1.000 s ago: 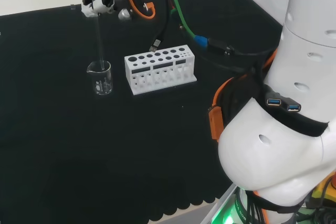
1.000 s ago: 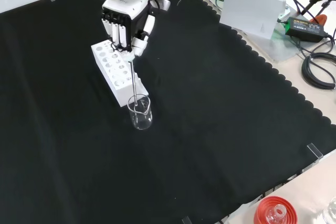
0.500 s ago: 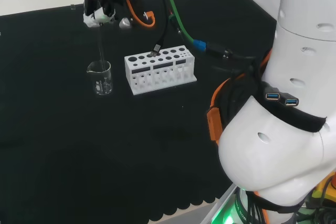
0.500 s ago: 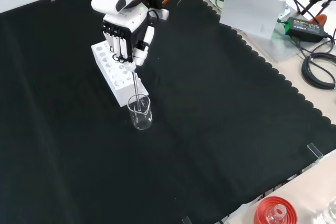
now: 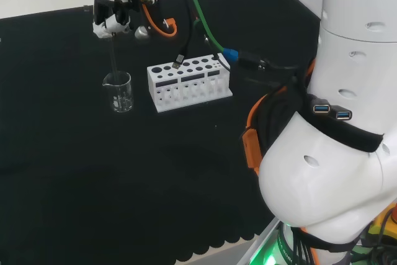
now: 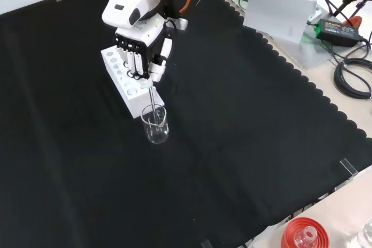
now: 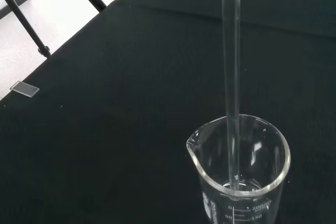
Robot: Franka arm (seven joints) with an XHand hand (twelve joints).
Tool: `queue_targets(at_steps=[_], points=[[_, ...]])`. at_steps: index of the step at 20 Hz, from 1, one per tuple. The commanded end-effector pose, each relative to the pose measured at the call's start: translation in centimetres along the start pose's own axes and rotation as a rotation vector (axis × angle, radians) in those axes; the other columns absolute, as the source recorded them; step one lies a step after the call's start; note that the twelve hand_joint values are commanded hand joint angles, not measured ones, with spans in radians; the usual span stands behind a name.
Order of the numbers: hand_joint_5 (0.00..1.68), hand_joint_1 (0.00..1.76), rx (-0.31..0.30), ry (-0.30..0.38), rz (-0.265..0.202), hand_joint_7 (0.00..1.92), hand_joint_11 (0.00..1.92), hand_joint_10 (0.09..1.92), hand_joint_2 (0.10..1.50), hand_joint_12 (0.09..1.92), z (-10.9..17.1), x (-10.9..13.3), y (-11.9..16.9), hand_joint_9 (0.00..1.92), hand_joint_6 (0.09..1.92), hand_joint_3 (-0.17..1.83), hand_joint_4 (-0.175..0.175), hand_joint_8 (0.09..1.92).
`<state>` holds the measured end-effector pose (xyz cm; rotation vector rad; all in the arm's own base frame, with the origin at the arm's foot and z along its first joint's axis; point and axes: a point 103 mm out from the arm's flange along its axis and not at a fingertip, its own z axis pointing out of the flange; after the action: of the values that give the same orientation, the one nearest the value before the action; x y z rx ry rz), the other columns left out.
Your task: Stir in the beaker to the left of the white test tube rack with the glass rod.
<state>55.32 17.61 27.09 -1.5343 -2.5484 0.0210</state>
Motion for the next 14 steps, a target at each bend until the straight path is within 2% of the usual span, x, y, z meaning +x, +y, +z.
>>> queue_targets(at_steps=[1, 4, 9, 14], points=[[1.35, 1.32, 0.008, 0.009, -0.007, 1.3, 1.57, 0.63, 1.08, 0.72, -0.3, -0.8, 1.0, 1.64, 0.09, -0.17, -0.175, 0.77], [1.35, 1.32, 0.015, 0.0, -0.003, 1.3, 1.57, 0.63, 1.08, 0.72, -0.5, -1.6, 1.3, 1.64, 0.09, -0.17, -0.175, 0.77], [1.35, 1.32, 0.006, 0.007, 0.018, 1.3, 1.57, 0.63, 1.08, 0.72, -1.0, -2.8, -0.1, 1.64, 0.09, -0.17, -0.175, 0.77], [1.35, 1.32, -0.005, 0.001, 0.035, 1.3, 1.57, 0.63, 1.08, 0.72, -1.0, -2.7, -1.8, 1.64, 0.09, -0.17, -0.175, 0.77]])
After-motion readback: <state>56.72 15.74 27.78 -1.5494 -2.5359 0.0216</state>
